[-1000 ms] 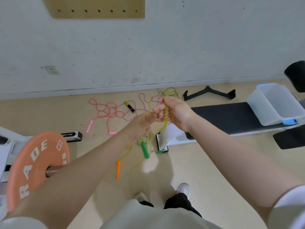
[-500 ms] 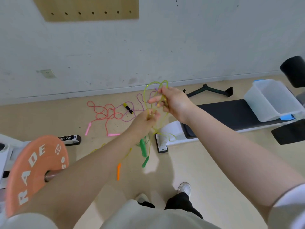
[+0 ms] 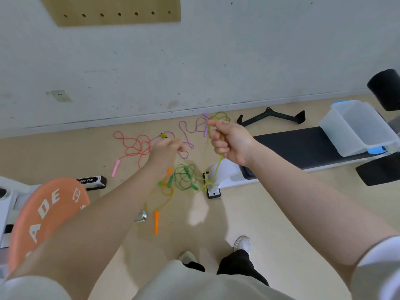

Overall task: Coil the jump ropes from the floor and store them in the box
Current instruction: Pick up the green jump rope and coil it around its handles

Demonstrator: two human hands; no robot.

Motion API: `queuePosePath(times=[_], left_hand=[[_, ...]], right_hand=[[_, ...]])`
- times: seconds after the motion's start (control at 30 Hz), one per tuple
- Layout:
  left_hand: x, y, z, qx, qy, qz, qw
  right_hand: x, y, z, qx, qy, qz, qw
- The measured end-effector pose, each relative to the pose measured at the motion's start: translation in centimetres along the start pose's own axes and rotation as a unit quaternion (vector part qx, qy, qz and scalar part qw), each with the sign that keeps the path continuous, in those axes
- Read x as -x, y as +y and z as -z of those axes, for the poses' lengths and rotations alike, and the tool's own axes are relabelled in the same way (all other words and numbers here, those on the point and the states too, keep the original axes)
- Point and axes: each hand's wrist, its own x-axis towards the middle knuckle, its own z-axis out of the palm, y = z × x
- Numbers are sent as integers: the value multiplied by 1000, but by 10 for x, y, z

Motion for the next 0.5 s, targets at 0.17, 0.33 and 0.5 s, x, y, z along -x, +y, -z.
queuePosePath(times=[0.17, 0.33, 0.5], left_hand=[[37, 5, -17, 97, -253, -46, 962], [41, -6, -32, -27, -264, -51, 963], [32, 3, -22, 72, -242, -46, 967]], right_hand=[[-4, 2, -13, -122, -61, 7, 991], [0, -19, -22, -267, -102, 50, 957], [0, -15, -7, -211, -59, 81, 972]])
